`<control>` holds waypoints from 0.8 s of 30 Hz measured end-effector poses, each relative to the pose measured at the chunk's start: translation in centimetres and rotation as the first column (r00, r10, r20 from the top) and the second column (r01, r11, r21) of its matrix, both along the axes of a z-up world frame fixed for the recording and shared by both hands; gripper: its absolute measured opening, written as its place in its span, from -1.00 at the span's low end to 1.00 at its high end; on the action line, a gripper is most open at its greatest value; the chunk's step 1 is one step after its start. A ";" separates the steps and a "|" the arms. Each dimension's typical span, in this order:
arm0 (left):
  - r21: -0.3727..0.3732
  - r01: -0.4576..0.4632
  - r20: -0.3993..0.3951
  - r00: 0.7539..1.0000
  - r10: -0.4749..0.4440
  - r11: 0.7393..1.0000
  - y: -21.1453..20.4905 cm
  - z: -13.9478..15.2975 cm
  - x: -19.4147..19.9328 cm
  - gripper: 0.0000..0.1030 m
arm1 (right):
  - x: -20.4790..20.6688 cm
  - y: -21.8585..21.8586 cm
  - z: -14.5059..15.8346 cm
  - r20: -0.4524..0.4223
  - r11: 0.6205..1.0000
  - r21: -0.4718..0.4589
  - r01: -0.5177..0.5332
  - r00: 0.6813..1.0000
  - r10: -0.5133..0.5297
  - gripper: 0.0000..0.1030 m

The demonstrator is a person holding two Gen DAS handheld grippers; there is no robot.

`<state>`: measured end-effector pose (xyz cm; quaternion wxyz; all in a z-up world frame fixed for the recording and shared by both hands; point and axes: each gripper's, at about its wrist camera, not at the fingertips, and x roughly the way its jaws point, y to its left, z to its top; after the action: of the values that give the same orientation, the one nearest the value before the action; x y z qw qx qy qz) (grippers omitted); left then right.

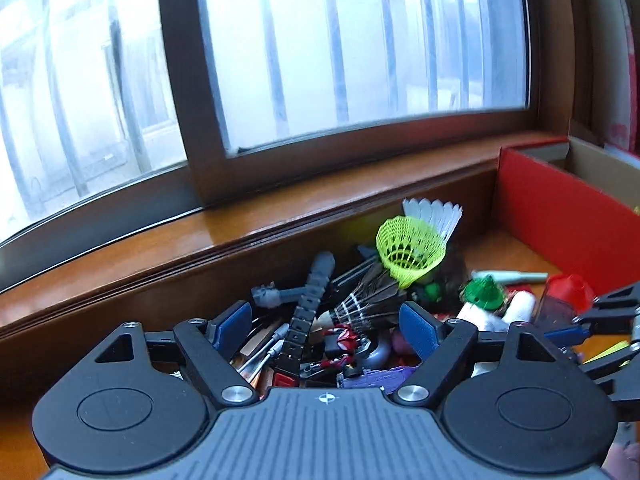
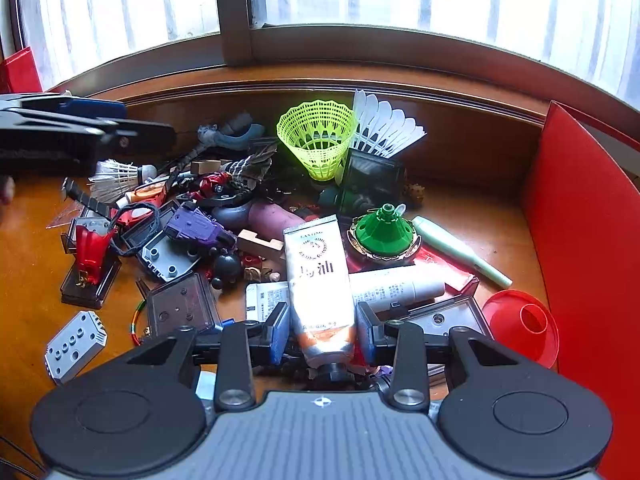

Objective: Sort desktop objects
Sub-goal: 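Grasp silver paint tube with right tool while left tool grasps black watch strap, then lift silver tube with right tool while left tool lifts watch strap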

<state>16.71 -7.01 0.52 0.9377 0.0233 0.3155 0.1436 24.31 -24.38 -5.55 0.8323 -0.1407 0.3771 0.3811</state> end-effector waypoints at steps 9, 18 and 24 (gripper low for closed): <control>-0.099 -0.070 -0.117 0.991 0.058 0.993 4.8 -4.1 2.7 0.02 | 0.3 0.6 -0.2 -0.005 1.000 -0.011 -0.003 1.000 0.003 -0.24; -0.141 -0.015 -0.098 0.995 0.001 0.990 5.6 -4.5 2.7 -0.52 | 0.2 1.6 -0.5 0.019 0.999 -0.026 -0.018 1.000 0.019 -0.23; -0.155 -0.003 -0.063 0.998 -0.007 0.988 5.4 -3.8 1.8 -0.55 | -0.1 1.7 0.0 0.034 1.000 -0.007 -0.010 0.999 0.010 -0.25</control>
<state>18.51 -1.59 -3.27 0.9263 -0.0449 0.3553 0.1168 24.16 -22.68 -5.58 0.8363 -0.1520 0.3633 0.3814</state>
